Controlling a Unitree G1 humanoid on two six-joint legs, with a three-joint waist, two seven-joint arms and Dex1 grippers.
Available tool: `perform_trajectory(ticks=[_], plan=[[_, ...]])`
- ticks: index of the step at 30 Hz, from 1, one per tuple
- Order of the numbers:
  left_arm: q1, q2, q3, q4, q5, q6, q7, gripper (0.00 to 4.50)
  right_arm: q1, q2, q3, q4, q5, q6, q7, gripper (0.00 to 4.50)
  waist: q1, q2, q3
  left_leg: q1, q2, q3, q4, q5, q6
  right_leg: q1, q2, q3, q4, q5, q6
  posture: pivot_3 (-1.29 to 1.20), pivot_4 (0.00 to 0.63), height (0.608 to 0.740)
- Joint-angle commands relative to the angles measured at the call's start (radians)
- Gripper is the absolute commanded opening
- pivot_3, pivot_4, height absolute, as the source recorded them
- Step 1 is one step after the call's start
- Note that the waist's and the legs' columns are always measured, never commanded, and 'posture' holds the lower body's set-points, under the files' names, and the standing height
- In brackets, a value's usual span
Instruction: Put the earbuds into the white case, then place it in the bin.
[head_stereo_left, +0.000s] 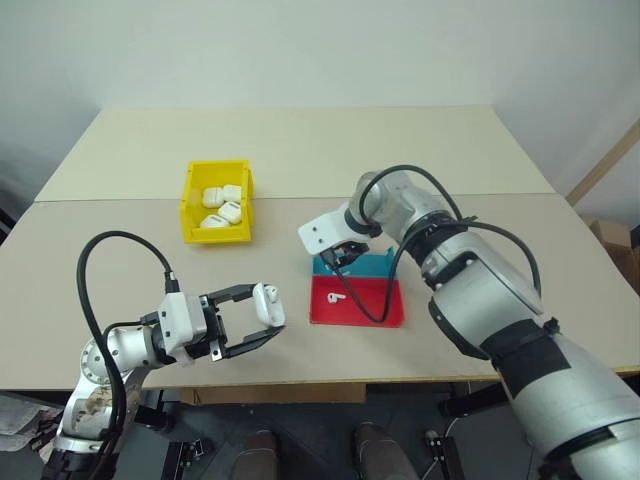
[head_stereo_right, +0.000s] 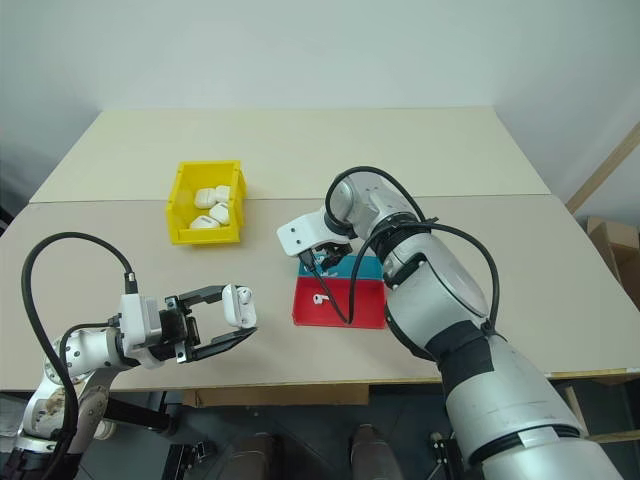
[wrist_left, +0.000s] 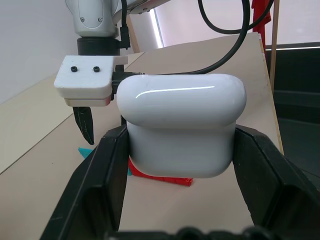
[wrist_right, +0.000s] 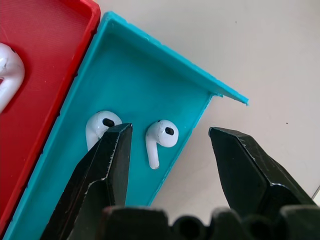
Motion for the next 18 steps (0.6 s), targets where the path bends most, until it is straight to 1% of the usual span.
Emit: perform_trajectory(ticks=[1, 18], plan=[[0.0, 0.004, 0.004, -0.037, 0.004, -0.021, 0.008, 2.77, -0.024, 0.003, -0.025, 0.001, -0.002, -0.02, -0.002, 2.94, 0.0, 0.0, 0.0, 0.0, 0.0, 0.0, 0.0, 0.0, 0.0, 0.0, 0.0, 0.0, 0.0, 0.0, 0.0, 0.0, 0.15, 0.74], [-0.005, 0.003, -0.002, -0.03, 0.016, -0.023, 0.015, 2.77, -0.01, 0.007, -0.023, 0.019, -0.025, -0.029, -0.011, 2.94, 0.0, 0.0, 0.0, 0.0, 0.0, 0.0, 0.0, 0.0, 0.0, 0.0, 0.0, 0.0, 0.0, 0.0, 0.0, 0.0, 0.15, 0.74]])
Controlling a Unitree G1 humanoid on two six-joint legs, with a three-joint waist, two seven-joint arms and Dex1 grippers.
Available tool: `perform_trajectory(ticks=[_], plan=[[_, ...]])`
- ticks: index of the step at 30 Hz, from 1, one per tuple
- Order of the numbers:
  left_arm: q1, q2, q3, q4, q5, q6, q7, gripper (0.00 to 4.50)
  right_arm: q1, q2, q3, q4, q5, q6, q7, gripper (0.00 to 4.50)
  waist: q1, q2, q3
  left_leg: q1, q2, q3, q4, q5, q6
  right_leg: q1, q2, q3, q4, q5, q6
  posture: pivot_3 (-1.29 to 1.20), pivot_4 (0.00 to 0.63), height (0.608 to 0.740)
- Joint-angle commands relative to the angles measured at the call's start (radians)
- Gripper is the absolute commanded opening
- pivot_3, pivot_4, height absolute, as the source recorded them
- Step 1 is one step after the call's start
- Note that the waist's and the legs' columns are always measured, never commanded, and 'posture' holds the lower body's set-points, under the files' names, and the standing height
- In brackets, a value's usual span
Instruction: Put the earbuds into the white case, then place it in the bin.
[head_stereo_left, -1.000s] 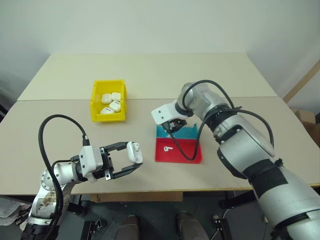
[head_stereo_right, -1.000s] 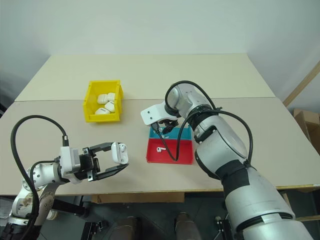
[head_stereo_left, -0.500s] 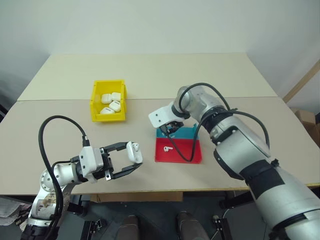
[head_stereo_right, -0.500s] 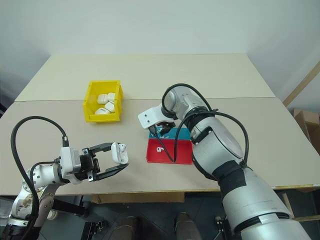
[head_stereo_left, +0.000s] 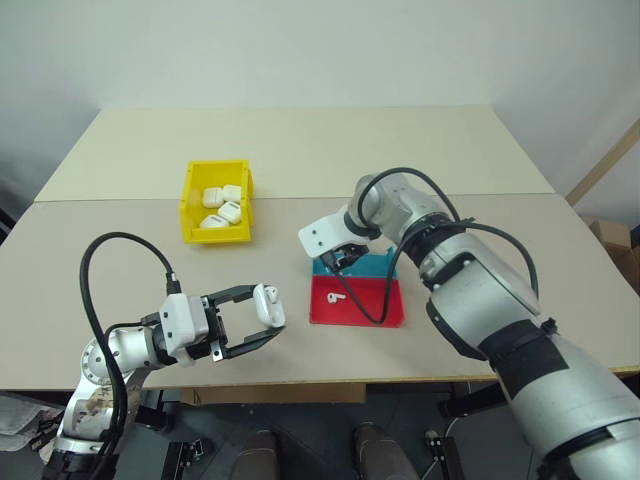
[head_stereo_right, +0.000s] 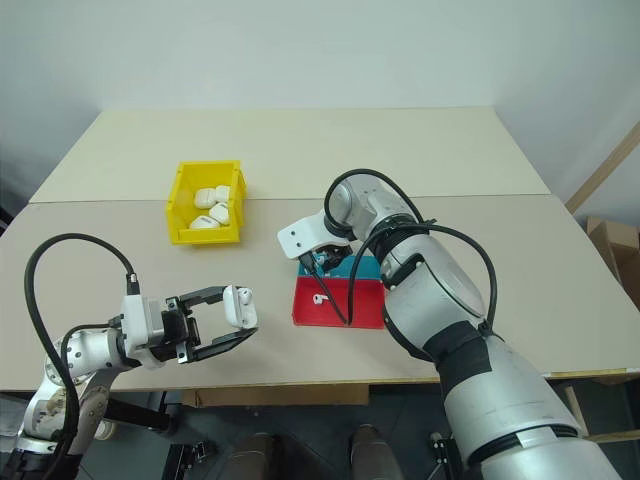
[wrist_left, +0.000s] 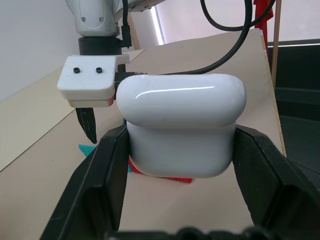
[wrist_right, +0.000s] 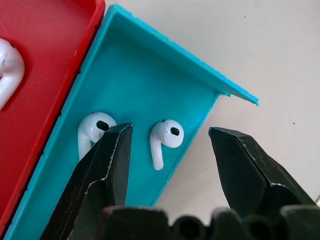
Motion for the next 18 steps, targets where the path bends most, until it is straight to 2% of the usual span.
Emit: perform_trajectory(ticks=[1, 4, 18], plan=[[-0.01, 0.003, 0.002, -0.029, 0.002, -0.022, 0.007, 2.77, -0.011, 0.002, -0.022, -0.001, -0.002, -0.016, -0.001, 2.56, 0.0, 0.0, 0.0, 0.0, 0.0, 0.0, 0.0, 0.0, 0.0, 0.0, 0.0, 0.0, 0.0, 0.0, 0.0, 0.0, 0.15, 0.74], [-0.012, 0.004, 0.002, -0.029, 0.003, -0.019, 0.009, 2.77, -0.01, 0.003, -0.022, 0.0, -0.003, -0.015, -0.005, 1.69, 0.0, 0.0, 0.0, 0.0, 0.0, 0.0, 0.0, 0.0, 0.0, 0.0, 0.0, 0.0, 0.0, 0.0, 0.0, 0.0, 0.15, 0.74], [-0.013, 0.004, 0.006, -0.026, 0.011, -0.016, 0.012, 2.77, -0.009, 0.013, -0.021, 0.014, -0.016, 0.001, -0.001, 1.69, 0.0, 0.0, 0.0, 0.0, 0.0, 0.0, 0.0, 0.0, 0.0, 0.0, 0.0, 0.0, 0.0, 0.0, 0.0, 0.0, 0.15, 0.74]])
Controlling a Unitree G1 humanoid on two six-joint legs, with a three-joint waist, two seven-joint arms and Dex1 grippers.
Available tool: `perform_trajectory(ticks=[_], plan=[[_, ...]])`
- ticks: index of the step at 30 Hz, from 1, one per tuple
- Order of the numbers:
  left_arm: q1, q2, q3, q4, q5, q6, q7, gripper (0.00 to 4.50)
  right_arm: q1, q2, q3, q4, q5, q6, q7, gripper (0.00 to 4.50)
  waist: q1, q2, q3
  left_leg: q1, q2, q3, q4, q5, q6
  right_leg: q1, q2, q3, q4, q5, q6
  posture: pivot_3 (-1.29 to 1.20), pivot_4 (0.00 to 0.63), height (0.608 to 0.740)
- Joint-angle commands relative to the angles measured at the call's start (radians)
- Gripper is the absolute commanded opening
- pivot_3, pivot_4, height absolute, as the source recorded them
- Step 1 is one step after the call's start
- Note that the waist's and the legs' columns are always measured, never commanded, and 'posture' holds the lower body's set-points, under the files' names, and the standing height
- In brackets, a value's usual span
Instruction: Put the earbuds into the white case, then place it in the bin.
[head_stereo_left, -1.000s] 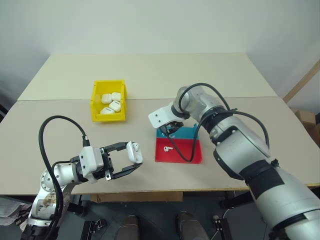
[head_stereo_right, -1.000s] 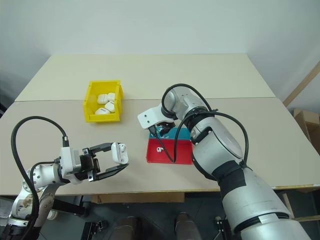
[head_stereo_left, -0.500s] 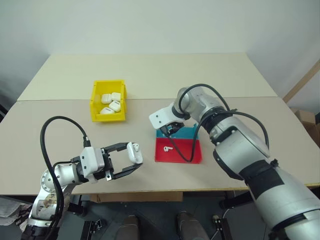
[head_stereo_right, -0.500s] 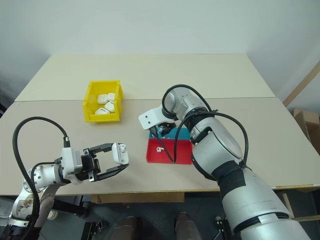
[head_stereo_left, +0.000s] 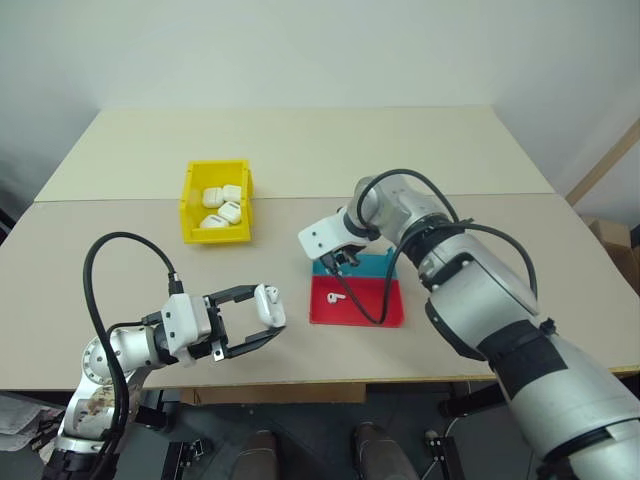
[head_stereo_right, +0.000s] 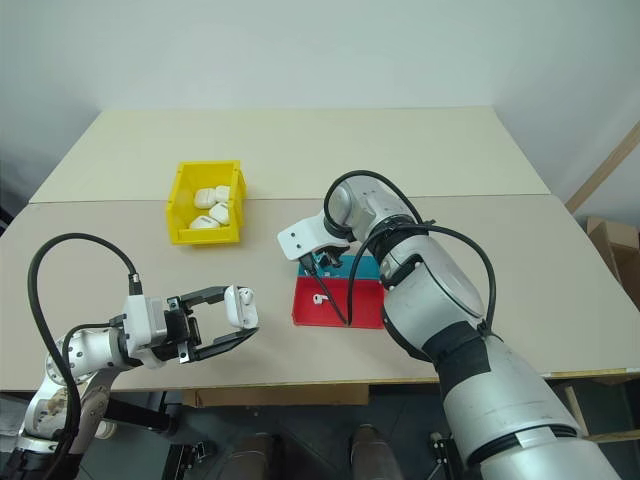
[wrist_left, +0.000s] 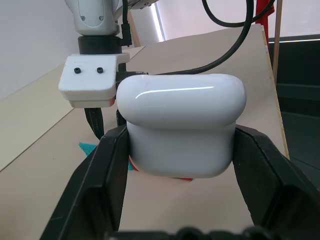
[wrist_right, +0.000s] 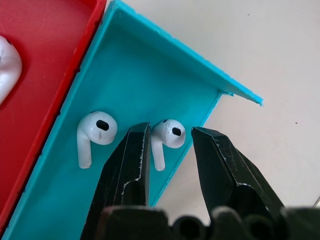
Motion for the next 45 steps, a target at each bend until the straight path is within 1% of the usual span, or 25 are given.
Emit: perform_trajectory(ticks=[1, 29, 35, 45], plan=[[-0.009, 0.003, 0.006, -0.028, -0.006, -0.016, 0.01, 2.77, -0.009, 0.007, -0.023, 0.001, 0.003, 0.008, 0.014, 1.69, 0.0, 0.0, 0.0, 0.0, 0.0, 0.0, 0.0, 0.0, 0.0, 0.0, 0.0, 0.0, 0.0, 0.0, 0.0, 0.0, 0.15, 0.74], [-0.013, 0.003, 0.003, -0.014, 0.006, -0.038, 0.013, 2.77, 0.0, 0.009, -0.041, 0.026, -0.029, 0.055, 0.021, 1.69, 0.0, 0.0, 0.0, 0.001, 0.0, 0.0, 0.0, 0.0, 0.0, 0.001, 0.0, 0.0, 0.001, 0.0, 0.0, 0.0, 0.15, 0.74], [-0.015, 0.004, 0.003, -0.01, 0.009, -0.038, 0.012, 2.77, 0.001, 0.008, -0.04, 0.031, -0.035, 0.076, 0.004, 1.69, 0.0, 0.0, 0.0, 0.001, 0.0, 0.0, 0.0, 0.0, 0.0, 0.001, 0.0, 0.0, 0.001, 0.0, 0.0, 0.0, 0.15, 0.74], [-0.014, 0.003, 0.001, -0.013, 0.016, -0.039, 0.014, 2.77, 0.007, 0.007, -0.037, 0.027, -0.037, 0.063, 0.025, 1.69, 0.0, 0.0, 0.0, 0.002, 0.0, 0.0, 0.0, 0.0, 0.0, 0.001, 0.0, 0.0, 0.001, 0.0, 0.0, 0.0, 0.15, 0.74]])
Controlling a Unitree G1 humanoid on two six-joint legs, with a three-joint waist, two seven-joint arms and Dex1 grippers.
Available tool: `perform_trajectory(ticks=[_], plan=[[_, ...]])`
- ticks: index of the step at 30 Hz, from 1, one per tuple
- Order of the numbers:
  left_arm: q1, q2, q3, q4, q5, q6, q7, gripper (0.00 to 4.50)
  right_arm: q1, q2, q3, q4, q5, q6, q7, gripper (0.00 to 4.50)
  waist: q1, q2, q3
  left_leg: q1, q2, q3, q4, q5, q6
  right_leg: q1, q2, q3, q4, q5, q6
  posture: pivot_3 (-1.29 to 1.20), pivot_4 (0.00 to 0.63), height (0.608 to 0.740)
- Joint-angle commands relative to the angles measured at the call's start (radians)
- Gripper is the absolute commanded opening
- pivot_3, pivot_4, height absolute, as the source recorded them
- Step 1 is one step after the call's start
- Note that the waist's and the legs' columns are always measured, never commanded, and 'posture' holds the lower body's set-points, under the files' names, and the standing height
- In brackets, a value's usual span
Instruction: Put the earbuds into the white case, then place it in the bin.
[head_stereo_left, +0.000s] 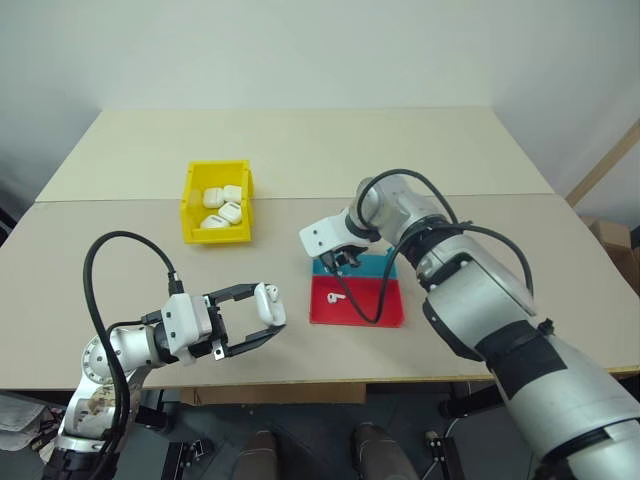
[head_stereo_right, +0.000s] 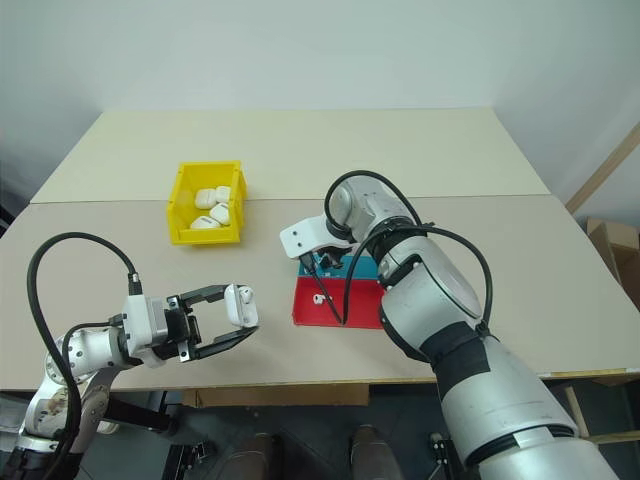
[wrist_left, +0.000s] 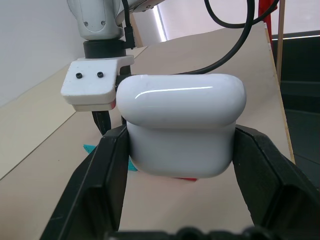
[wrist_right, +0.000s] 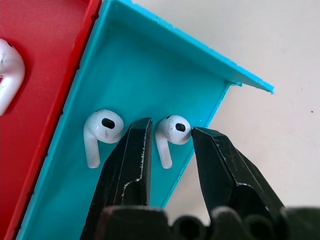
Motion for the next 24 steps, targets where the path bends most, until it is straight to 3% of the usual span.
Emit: perform_trajectory(ticks=[1, 6, 8, 22, 24], plan=[[-0.009, 0.002, 0.001, -0.014, 0.004, -0.027, 0.006, 2.77, 0.007, -0.003, 0.001, 0.006, -0.014, 0.0, 0.005, 1.69, 0.0, 0.0, 0.0, 0.0, 0.0, 0.0, 0.0, 0.0, 0.0, 0.0, 0.0, 0.0, 0.0, 0.0, 0.0, 0.0, 0.15, 0.74], [-0.007, -0.001, 0.0, -0.012, 0.009, -0.032, 0.007, 2.77, 0.012, -0.004, 0.001, 0.007, -0.015, -0.003, 0.004, 1.69, 0.0, 0.0, 0.0, 0.0, 0.0, 0.0, 0.0, 0.0, 0.0, 0.0, 0.0, 0.0, 0.0, 0.0, 0.0, 0.0, 0.15, 0.74], [-0.005, -0.001, 0.001, -0.012, 0.01, -0.033, 0.008, 2.77, 0.015, -0.004, 0.002, 0.007, -0.017, -0.005, -0.005, 1.32, 0.0, 0.0, 0.0, 0.0, 0.0, 0.0, 0.0, 0.0, 0.0, 0.0, 0.0, 0.0, 0.0, 0.0, 0.0, 0.0, 0.15, 0.74], [-0.013, -0.003, 0.008, 0.012, 0.011, -0.047, -0.002, 2.77, 0.016, -0.005, 0.001, 0.008, -0.019, -0.008, -0.007, 1.32, 0.0, 0.0, 0.0, 0.002, 0.0, 0.0, 0.0, 0.0, 0.0, 0.001, 0.0, 0.0, 0.001, 0.0, 0.0, 0.0, 0.15, 0.74], [-0.013, -0.002, 0.007, 0.015, 0.009, -0.051, -0.004, 2.77, 0.016, -0.003, -0.002, 0.008, -0.017, 0.003, -0.016, 0.81, 0.0, 0.0, 0.0, 0.002, 0.0, 0.0, 0.0, 0.0, 0.0, 0.001, 0.0, 0.0, 0.001, 0.0, 0.0, 0.0, 0.15, 0.74]])
